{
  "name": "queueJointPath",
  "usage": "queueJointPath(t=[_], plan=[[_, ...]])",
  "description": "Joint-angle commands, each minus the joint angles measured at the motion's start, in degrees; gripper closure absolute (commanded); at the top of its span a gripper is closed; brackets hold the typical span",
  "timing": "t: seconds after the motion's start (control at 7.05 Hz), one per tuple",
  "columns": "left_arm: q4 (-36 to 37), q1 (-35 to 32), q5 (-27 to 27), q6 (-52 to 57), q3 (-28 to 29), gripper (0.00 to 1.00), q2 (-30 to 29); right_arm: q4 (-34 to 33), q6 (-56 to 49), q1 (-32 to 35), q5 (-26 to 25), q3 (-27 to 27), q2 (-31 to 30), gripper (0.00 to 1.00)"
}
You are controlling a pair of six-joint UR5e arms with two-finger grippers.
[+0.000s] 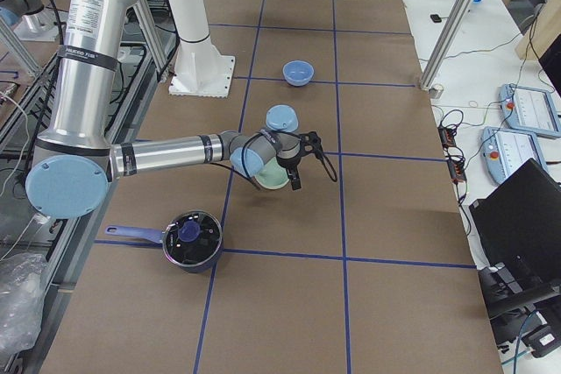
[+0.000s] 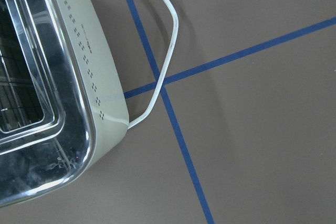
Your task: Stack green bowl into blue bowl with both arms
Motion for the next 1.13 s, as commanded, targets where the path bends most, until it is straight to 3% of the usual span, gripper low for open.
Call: queueJointPath(t=[0.0,0.14,0.28,0.43,0.57,0.85,0.99], plan=[[0.28,-0.4,0.1,-0.46,0.39,0.02,1.68,3.41,1.93,-3.25,-1.28,-1.83,-0.99,0.16],[0.37,-0.75,0.1,-0.73,0.39,0.02,2.39,3.41,1.93,-4.13,-2.16,-1.91,-1.25,0.26],[0.37,-0.75,0.1,-0.73,0.39,0.02,2.39,3.41,1.84,-4.49,-2.17,-1.91,-1.26,0.44],[0.37,-0.75,0.1,-0.82,0.39,0.02,2.39,3.41,1.75,-4.84,-2.17,-2.0,-1.34,0.84],[0.37,-0.75,0.01,-0.82,0.3,0.02,2.39,3.41,1.58,-4.84,-1.65,-1.83,-1.26,1.0],[0.37,-0.75,0.01,-1.69,0.22,0.02,2.39,3.41,1.75,-4.67,-0.25,-1.21,-1.0,1.0],[0.37,-0.75,0.01,-1.96,0.3,0.02,2.39,3.33,1.84,-3.19,2.98,-1.12,-0.38,1.0]])
